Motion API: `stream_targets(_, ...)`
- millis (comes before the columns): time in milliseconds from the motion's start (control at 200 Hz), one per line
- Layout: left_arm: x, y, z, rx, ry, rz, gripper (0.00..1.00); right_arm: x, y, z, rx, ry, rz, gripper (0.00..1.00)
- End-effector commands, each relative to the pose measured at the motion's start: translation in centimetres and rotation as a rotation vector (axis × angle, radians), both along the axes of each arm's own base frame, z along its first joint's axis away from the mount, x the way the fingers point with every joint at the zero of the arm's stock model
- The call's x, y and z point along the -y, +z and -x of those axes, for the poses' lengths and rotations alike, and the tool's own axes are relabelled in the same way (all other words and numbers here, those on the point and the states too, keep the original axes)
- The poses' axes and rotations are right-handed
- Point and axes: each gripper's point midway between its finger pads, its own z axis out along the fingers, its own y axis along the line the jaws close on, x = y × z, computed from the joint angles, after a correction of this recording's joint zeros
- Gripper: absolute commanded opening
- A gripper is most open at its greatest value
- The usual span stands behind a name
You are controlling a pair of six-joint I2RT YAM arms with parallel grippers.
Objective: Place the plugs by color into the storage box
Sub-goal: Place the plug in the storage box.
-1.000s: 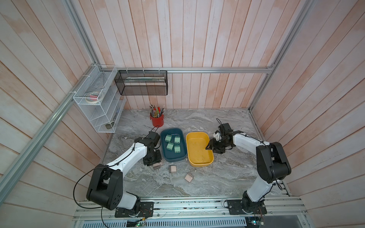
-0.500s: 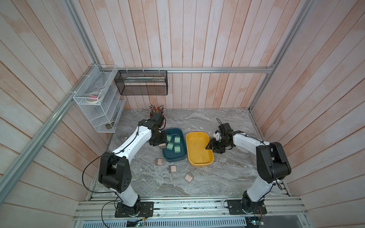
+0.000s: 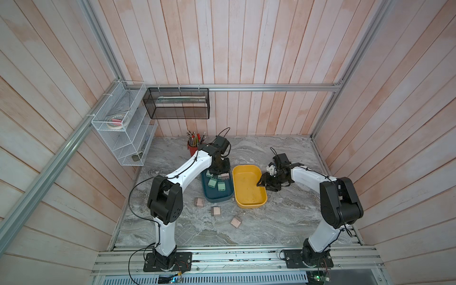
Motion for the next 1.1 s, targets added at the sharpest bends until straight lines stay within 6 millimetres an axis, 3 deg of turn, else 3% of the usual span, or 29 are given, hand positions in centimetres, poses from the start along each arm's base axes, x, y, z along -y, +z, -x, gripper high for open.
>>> stream_targets(0,3.0,0.3,-0.9,0.019,-0.019,0.052,0.27,-0.1,-0.1,-0.4,-0.014,0.0,0.003,0.56)
stream_targets(155,6.0,-0.8,-1.4,0.025,-0.052,0.07,0.27,-0.2,-0.3,-0.6,-0.015,0.001,0.005,0.56)
stream_targets(345,8.5,-3.7,-1.8,0.009,-0.089,0.06,0.27,-0.3,-0.2,-0.8,-0.013,-0.003,0.004,0.56)
stream_targets(580,8.6,-8.8,-2.0,-0.028,-0.102,-0.047,0.28,-0.2,0.0,-0.9,-0.017,-0.007,0.011,0.56)
stream_targets(805,8.5,-11.3,-2.0,-0.051,-0.117,-0.088,0.34,-0.1,0.7,-1.2,-0.007,-0.008,0.022,0.56)
stream_targets(870,9.0,-11.0,-1.9,-0.058,-0.127,-0.064,0.39,-0.1,1.0,-1.3,-0.003,-0.008,0.025,0.56)
stream_targets(930,9.6,-9.4,-2.1,-0.047,-0.13,-0.027,0.47,0.0,1.3,-1.5,0.005,-0.01,0.031,0.56)
stream_targets(1015,11.1,-5.1,-2.9,0.021,-0.134,0.078,0.64,0.1,2.2,-1.8,0.023,-0.018,0.034,0.56)
stream_targets(1095,11.3,-1.5,-3.4,0.067,-0.126,0.125,0.7,0.1,3.0,-2.0,0.039,-0.019,0.033,0.56)
